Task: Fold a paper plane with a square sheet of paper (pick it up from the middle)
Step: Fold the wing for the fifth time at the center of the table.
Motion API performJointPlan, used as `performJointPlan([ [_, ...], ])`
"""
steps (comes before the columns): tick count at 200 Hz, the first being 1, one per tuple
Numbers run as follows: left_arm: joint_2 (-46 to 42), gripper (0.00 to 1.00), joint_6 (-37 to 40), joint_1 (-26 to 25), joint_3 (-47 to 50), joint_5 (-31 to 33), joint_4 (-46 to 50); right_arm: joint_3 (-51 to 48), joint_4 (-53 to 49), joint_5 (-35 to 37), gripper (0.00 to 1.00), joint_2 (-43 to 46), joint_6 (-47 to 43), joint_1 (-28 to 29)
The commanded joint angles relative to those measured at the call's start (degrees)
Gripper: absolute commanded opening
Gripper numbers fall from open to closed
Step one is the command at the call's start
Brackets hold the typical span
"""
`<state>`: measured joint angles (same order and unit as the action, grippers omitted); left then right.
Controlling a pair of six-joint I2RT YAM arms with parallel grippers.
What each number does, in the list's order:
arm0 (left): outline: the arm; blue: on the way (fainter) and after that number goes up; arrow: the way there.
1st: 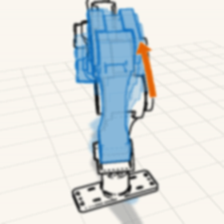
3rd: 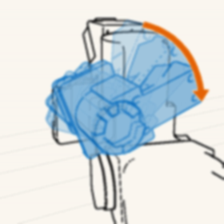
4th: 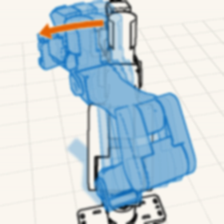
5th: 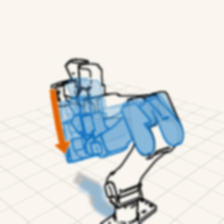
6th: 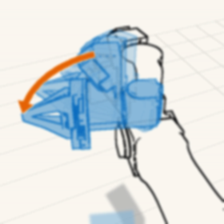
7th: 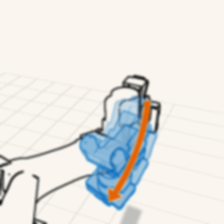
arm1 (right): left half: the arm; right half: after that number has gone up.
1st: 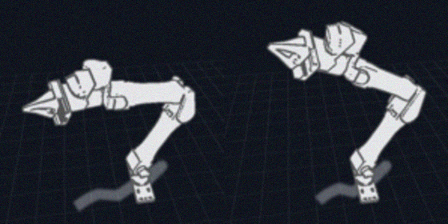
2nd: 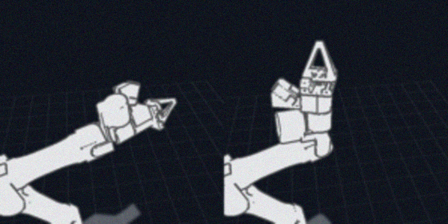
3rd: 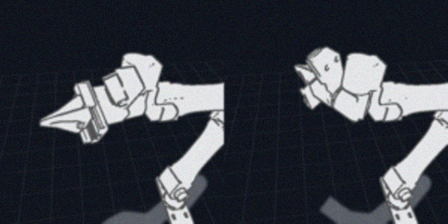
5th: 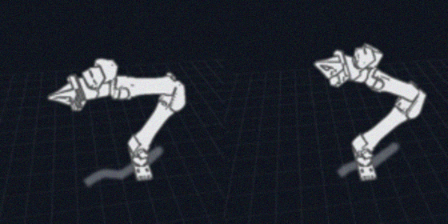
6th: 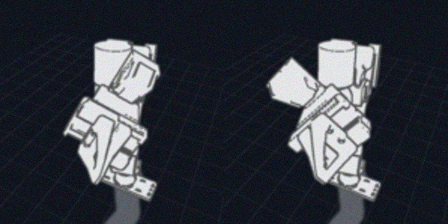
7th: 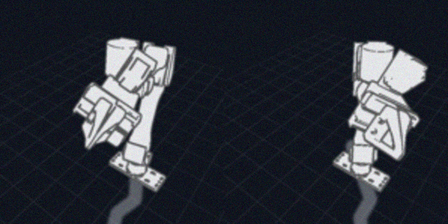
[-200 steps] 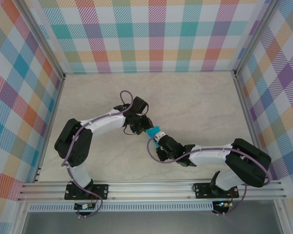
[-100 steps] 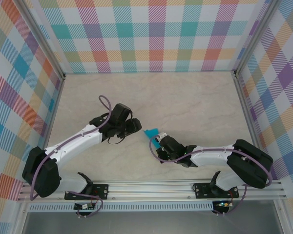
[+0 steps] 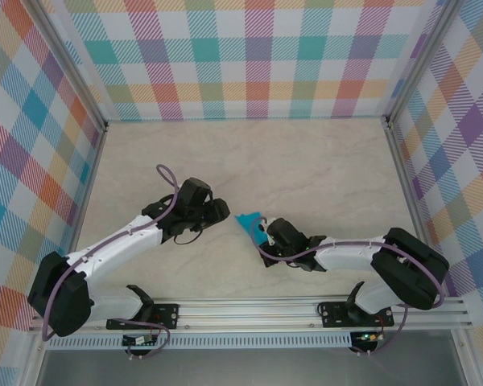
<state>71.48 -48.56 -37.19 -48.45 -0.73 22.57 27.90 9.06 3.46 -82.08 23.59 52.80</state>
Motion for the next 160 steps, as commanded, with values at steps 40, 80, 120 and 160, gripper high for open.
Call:
performJointPlan([
  [40,0.4,0.62,-0.1,0.7,3.4,-0.9,-6.0,-3.9,8.9,-13.4,0.02,1.8,6.4,-6.7],
  [80,4.1,0.61,0.1,0.7,3.0,-3.9,-9.8,-4.8,12.3,-19.4,0.02,1.7,8.9,-10.0],
  [120,6.6,0.58,0.7,0.7,3.4,-6.6,-12.9,-4.1,16.8,-26.2,0.02,-1.3,12.5,-12.4],
  [160,8.4,0.53,0.8,0.5,4.4,-9.8,-17.2,-4.8,21.6,-28.1,0.03,-4.7,17.5,-13.7],
])
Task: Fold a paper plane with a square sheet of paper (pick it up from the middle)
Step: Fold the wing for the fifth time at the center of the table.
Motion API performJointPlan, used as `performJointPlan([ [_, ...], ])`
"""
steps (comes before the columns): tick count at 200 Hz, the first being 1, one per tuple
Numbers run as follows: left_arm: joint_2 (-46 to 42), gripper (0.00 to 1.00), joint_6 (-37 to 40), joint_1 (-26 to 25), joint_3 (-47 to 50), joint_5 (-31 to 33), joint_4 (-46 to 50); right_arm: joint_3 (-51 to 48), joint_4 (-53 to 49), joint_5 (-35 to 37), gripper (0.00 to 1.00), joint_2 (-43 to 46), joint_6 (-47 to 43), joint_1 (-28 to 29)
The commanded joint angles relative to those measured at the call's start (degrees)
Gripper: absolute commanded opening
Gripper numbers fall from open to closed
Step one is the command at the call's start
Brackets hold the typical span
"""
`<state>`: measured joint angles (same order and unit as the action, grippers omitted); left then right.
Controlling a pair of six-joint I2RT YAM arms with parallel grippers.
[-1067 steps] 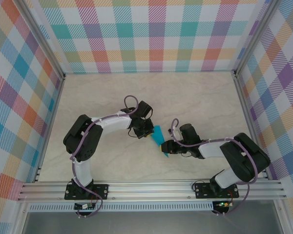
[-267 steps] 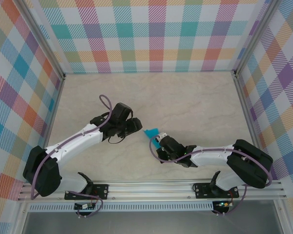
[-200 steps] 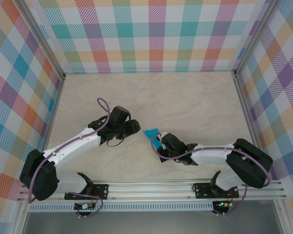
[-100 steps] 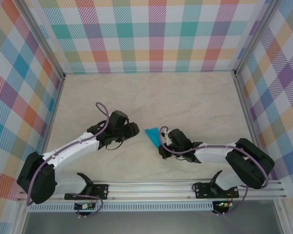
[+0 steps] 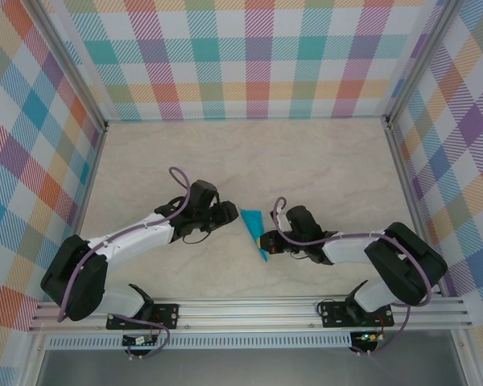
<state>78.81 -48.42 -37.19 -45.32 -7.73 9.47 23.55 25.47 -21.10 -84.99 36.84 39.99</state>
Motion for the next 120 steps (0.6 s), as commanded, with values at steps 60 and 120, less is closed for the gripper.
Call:
performJointPlan([
  [60,3.6,0.49,0.3,-0.1,2.1,-5.1,-8.2,-2.1,14.4,-5.1,0.03,-6.8,11.3,-2.4],
  [120,6.1,0.44,0.8,-0.5,2.6,-8.2,-13.4,-2.9,18.1,-6.9,0.03,-10.1,15.6,-3.9],
])
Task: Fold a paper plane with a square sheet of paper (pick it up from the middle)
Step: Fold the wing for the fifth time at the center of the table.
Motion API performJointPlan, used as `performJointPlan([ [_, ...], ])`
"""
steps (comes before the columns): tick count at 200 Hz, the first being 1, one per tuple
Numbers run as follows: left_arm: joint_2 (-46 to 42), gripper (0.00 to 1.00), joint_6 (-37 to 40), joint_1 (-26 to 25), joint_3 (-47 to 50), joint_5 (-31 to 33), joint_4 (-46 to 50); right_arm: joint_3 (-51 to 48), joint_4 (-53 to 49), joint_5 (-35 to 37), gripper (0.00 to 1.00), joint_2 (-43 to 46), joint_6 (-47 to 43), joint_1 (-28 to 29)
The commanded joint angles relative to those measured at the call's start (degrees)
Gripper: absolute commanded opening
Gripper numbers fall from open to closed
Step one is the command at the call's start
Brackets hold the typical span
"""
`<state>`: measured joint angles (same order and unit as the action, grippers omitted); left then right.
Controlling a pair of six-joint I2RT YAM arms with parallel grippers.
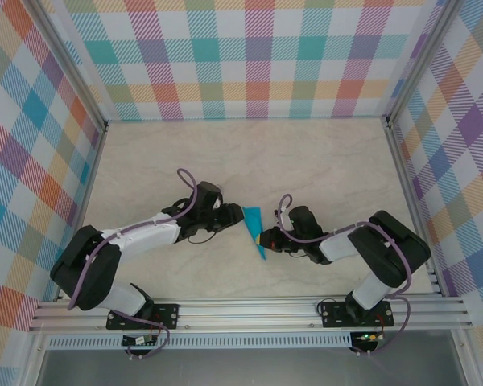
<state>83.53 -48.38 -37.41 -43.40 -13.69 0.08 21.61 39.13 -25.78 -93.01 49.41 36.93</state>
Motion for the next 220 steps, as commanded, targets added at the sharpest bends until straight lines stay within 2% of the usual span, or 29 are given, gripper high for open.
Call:
performJointPlan([
  [1,1.5,0.44,0.7,-0.3,0.6,-2.3,-4.1,-0.9,4.6,-2.3,0.03,-2.2,3.2,-0.9],
  [68,6.3,0.42,1.3,-1.1,0.2,-6.1,-10.1,-2.4,7.8,-2.7,0.03,-6.9,7.4,-2.5],
  [122,10.9,0.41,3.5,-2.5,-2.3,-10.3,-12.9,-2.6,6.8,-2.9,0.03,-7.4,8.2,-3.2],
  [220,18.9,0.38,3.2,-3.1,-4.2,-10.7,-18.5,-2.9,6.8,-2.9,0.02,-8.6,9.3,-3.5],
])
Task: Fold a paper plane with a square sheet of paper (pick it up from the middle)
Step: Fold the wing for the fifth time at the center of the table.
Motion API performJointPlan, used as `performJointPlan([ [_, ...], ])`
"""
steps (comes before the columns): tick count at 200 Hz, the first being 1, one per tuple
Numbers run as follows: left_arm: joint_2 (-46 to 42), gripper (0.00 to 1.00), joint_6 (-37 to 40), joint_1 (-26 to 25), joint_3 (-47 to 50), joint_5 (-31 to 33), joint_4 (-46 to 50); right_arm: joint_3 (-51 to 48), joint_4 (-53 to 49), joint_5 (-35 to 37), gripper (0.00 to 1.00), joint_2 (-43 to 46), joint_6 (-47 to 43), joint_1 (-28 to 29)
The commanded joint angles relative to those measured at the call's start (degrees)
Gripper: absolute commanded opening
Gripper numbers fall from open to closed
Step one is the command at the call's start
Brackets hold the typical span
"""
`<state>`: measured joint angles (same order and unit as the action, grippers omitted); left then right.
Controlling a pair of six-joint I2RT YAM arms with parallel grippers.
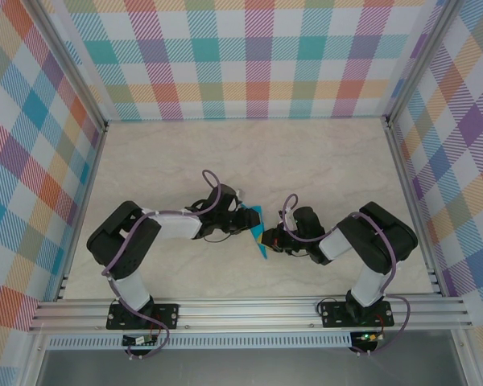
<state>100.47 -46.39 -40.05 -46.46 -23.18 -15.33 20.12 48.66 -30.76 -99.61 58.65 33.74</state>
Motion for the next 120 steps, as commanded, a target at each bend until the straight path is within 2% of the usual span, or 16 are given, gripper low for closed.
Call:
performJointPlan([
  [1,2.0,0.38,1.2,-0.5,-1.1,-1.2,-3.2,-1.4,-2.7,2.1,0.02,-1.9,0.1,-0.3],
  [87,6.4,0.37,1.8,-0.5,-1.1,1.5,-0.7,-1.2,-8.0,3.4,0.07,0.9,-0.3,-0.2],
  [120,6.8,0.35,2.0,-0.5,-0.3,1.9,0.3,-0.2,-16.1,4.1,0.12,5.4,-1.6,-0.2],
])
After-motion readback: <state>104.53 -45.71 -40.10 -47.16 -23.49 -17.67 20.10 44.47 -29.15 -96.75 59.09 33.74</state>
